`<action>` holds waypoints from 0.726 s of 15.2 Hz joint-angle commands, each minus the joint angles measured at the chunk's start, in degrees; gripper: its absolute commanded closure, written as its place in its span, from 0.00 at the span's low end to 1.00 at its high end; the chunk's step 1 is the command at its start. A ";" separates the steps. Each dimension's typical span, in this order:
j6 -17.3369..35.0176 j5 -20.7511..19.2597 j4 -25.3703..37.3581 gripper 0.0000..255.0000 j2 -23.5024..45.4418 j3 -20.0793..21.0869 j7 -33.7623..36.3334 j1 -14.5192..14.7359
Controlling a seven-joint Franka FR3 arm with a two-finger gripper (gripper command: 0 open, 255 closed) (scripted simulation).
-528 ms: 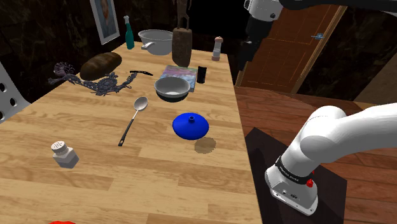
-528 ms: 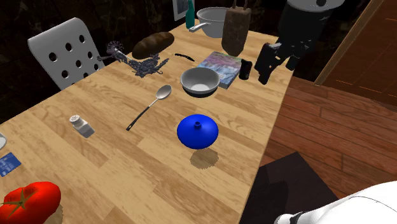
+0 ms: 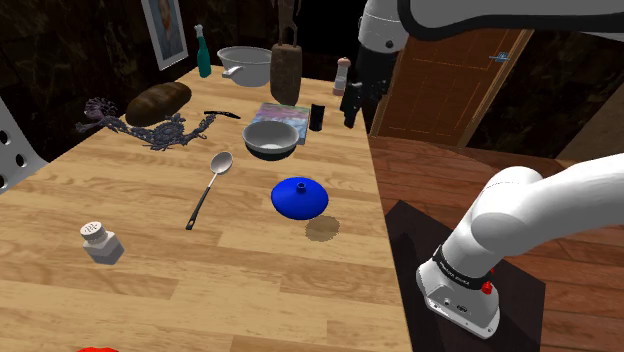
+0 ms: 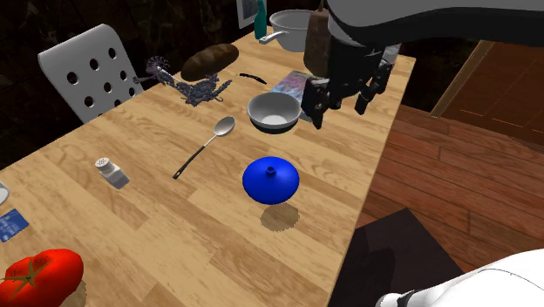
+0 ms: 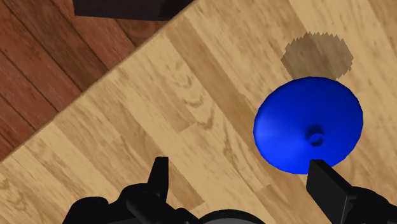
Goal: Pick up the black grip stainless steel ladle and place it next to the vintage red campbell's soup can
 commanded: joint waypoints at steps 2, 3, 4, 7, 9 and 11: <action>2.36 1.83 1.02 0.00 3.97 4.84 8.55 -0.57; 3.13 2.21 1.63 0.00 5.54 6.36 11.22 -0.88; 3.88 2.51 2.35 0.00 7.21 7.87 13.89 -1.24; 6.07 2.69 5.09 0.00 12.82 12.30 22.07 -2.46; 7.41 2.16 7.41 0.00 17.04 15.20 27.67 -3.42; 8.58 1.01 10.10 0.00 21.66 17.96 33.46 -4.37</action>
